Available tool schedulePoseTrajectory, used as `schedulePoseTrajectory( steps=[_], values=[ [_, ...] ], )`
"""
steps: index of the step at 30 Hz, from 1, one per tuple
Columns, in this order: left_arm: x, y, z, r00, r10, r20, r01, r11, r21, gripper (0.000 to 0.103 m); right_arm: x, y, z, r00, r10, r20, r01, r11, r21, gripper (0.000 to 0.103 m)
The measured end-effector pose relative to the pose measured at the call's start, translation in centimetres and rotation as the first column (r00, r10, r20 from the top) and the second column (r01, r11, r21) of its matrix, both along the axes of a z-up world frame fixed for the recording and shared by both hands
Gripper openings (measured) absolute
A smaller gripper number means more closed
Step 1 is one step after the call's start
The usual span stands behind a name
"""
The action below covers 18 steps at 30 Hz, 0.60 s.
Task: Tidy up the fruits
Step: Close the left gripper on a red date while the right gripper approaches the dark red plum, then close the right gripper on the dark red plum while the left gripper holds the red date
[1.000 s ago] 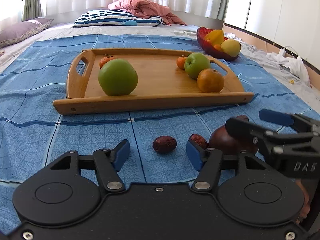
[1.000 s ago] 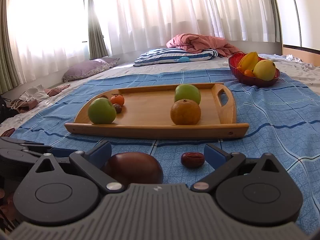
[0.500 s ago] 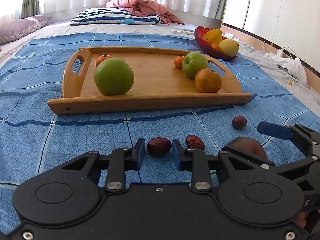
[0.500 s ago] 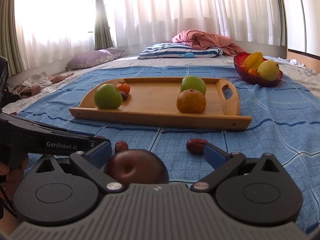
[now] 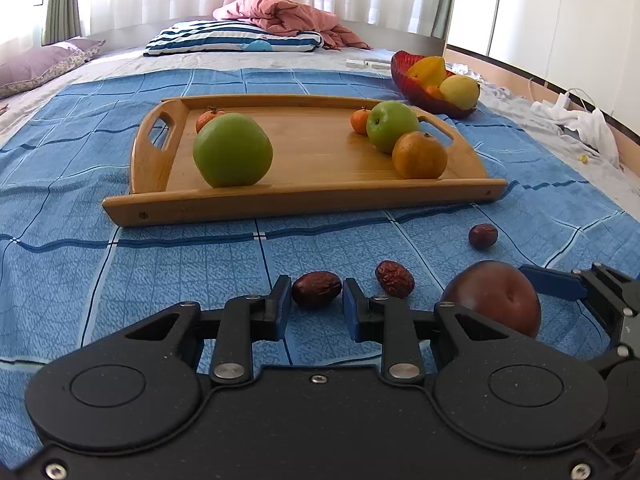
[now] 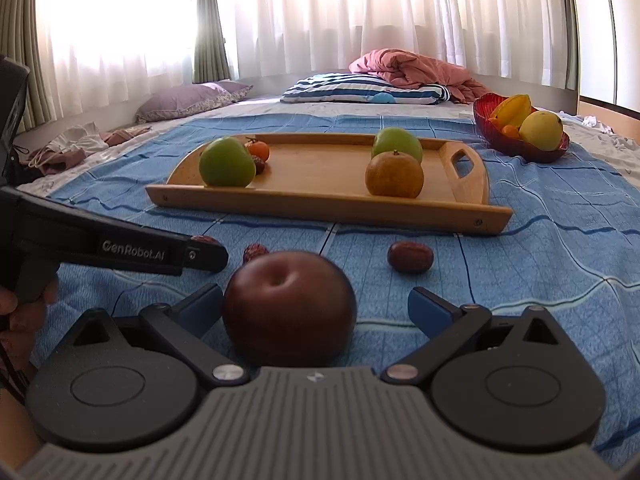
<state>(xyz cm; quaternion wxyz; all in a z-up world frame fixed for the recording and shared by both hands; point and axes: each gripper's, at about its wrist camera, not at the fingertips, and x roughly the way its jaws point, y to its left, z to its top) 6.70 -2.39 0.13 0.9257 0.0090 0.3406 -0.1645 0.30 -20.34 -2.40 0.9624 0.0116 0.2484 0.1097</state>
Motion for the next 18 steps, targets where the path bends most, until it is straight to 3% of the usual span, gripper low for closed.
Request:
schedulePoseTrajectory(
  steps=[6, 13, 18],
  values=[
    [0.0, -0.2, -0.1, 1.0, 0.017, 0.002, -0.017, 1.0, 0.0, 0.03, -0.9, 0.7, -0.5, 0.998, -0.043, 0.043, 0.044, 0.998, -0.036, 0.1],
    [-0.7, -1.1, -0.5, 0.998, 0.049, 0.031, -0.049, 0.999, 0.009, 0.039, -1.7, 1.3, -0.9, 0.994, -0.074, 0.083, 0.075, 0.997, -0.011, 0.089],
    [-0.8, -1.4, -0.7, 0.997, 0.064, 0.047, -0.065, 0.998, 0.015, 0.039, -1.8, 1.1, -1.0, 0.993, -0.082, 0.085, 0.08, 0.996, 0.03, 0.085]
  ],
)
